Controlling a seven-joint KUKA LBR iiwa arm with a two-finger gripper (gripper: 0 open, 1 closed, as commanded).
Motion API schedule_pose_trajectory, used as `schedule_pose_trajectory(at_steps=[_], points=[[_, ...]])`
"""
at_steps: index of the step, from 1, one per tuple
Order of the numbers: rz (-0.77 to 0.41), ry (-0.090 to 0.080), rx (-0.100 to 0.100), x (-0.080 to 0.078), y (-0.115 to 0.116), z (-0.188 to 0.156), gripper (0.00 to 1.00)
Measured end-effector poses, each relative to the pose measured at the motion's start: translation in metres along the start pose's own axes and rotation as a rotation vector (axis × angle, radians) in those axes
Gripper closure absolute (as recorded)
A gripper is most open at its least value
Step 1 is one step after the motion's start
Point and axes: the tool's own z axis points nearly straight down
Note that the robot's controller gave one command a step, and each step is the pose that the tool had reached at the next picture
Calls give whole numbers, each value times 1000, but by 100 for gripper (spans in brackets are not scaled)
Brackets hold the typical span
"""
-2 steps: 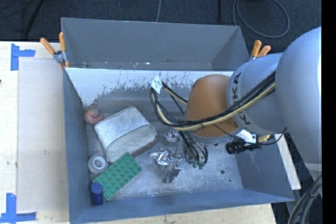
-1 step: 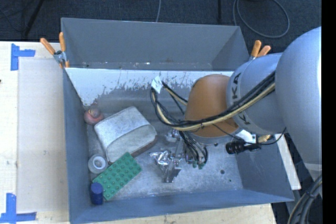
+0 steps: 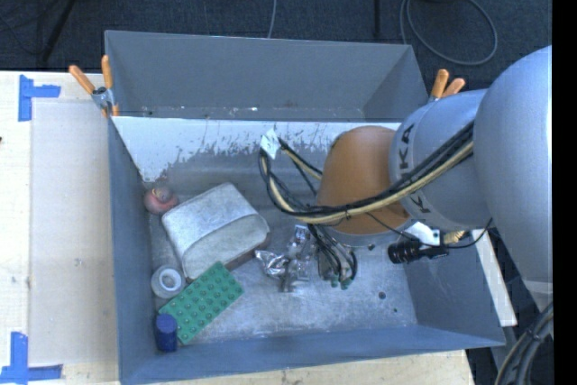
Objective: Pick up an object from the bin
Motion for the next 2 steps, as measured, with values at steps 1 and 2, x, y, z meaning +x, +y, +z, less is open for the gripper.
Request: schedule_pose_trajectory(at_steps=[1, 2], points=[[0, -4, 1, -1, 0, -49, 100], [-1, -4, 0, -2, 1, -104, 100]])
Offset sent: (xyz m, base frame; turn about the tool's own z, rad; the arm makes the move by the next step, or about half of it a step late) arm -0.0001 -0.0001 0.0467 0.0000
